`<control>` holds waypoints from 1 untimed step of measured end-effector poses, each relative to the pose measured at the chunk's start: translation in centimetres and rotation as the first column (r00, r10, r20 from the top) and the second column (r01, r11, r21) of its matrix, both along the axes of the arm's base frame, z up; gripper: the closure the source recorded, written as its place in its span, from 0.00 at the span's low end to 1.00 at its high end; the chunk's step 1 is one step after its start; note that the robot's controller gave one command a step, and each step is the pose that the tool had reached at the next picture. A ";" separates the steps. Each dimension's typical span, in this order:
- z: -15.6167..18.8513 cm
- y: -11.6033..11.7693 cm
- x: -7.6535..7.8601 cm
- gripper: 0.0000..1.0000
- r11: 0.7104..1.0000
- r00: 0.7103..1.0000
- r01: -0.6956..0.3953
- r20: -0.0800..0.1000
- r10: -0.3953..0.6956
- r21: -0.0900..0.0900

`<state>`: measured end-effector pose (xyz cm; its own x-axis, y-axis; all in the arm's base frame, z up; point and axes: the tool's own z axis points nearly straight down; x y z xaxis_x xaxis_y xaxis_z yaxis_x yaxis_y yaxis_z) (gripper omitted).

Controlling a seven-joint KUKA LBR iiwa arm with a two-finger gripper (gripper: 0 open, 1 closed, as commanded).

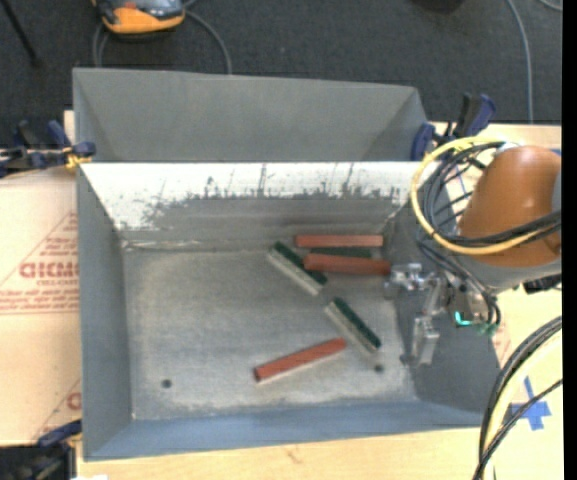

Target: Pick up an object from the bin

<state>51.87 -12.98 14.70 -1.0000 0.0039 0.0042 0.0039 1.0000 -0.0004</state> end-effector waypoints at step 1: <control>0.4 0.0 0.2 0.00 1.000 1.000 -0.004 0.007 0.004 -0.002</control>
Offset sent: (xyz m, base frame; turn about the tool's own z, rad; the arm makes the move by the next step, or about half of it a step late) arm 0.0155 0.0532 -0.0770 -0.1006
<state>52.06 -12.94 15.13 -1.0000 0.0002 -0.0033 0.0003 1.0000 -0.0019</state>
